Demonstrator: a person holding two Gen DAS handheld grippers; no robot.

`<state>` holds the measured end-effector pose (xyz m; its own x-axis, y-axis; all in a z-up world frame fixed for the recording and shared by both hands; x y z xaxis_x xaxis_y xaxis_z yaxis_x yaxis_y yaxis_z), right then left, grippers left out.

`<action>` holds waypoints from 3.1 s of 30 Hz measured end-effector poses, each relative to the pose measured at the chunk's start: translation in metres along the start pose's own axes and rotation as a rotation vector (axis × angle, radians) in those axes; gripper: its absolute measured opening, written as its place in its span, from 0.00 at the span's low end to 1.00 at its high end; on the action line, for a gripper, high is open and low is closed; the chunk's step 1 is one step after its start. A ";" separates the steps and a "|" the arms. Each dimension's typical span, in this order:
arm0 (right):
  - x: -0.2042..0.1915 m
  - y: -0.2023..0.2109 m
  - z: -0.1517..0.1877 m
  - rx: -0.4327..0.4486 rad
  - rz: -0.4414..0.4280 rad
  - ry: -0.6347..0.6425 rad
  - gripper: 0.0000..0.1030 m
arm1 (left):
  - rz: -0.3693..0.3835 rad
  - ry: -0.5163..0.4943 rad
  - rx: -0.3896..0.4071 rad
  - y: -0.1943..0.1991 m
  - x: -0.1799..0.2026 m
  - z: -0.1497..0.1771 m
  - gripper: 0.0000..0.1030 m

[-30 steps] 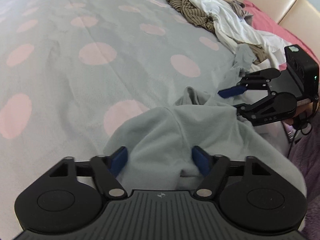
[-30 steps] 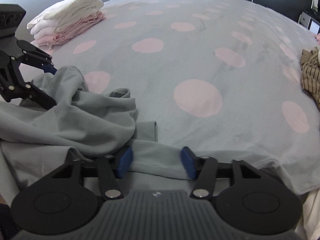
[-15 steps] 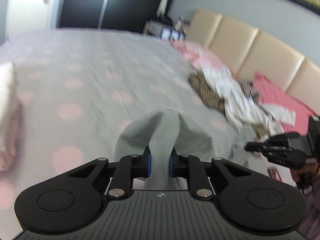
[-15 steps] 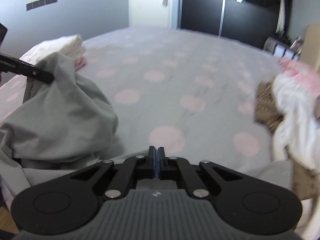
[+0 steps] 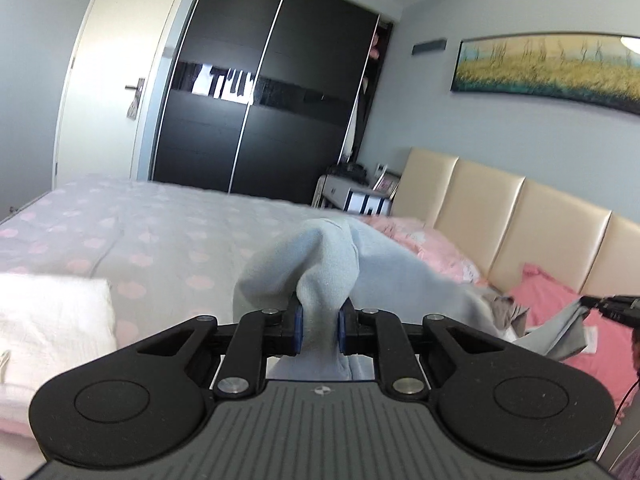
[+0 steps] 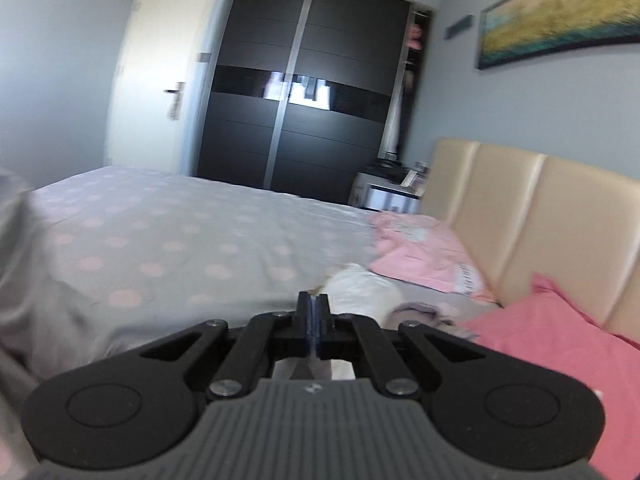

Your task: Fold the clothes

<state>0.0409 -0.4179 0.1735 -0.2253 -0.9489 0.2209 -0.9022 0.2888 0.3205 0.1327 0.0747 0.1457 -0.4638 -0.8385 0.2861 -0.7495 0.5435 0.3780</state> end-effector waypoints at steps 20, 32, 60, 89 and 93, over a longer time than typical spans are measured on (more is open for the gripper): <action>-0.007 -0.061 0.181 -0.579 -0.049 0.090 0.04 | 0.027 -0.063 -0.675 -0.017 -0.028 0.182 0.16; -0.063 -0.043 0.119 -0.360 -0.250 0.145 0.31 | 0.000 -0.073 -0.570 -0.007 -0.029 0.156 0.59; -0.180 -0.135 0.162 -0.616 -0.687 0.030 0.04 | 0.061 0.088 -0.685 -0.038 -0.050 0.183 0.23; -0.058 -0.012 0.218 -0.681 -0.458 0.047 0.08 | 0.088 -0.168 -0.825 -0.004 -0.002 0.205 0.26; -0.049 -0.001 0.198 -0.602 -0.475 0.021 0.10 | 0.126 -0.199 -0.735 0.008 0.011 0.182 0.49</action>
<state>-0.0199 -0.3968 -0.0197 0.1488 -0.9876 -0.0505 -0.5429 -0.1243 0.8305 0.0354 0.0632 -0.0085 -0.6528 -0.7223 0.2282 -0.2117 0.4632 0.8606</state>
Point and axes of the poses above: each gripper's, at about its wrist camera, not at the fingertips, and y roughly against the way its jaws point, x to its right, z to its underside, the point moved 6 cm from there along -y, roughly the way its jaws point, and after that the axes turned 5 degrees about z, right-handed, at the moved point
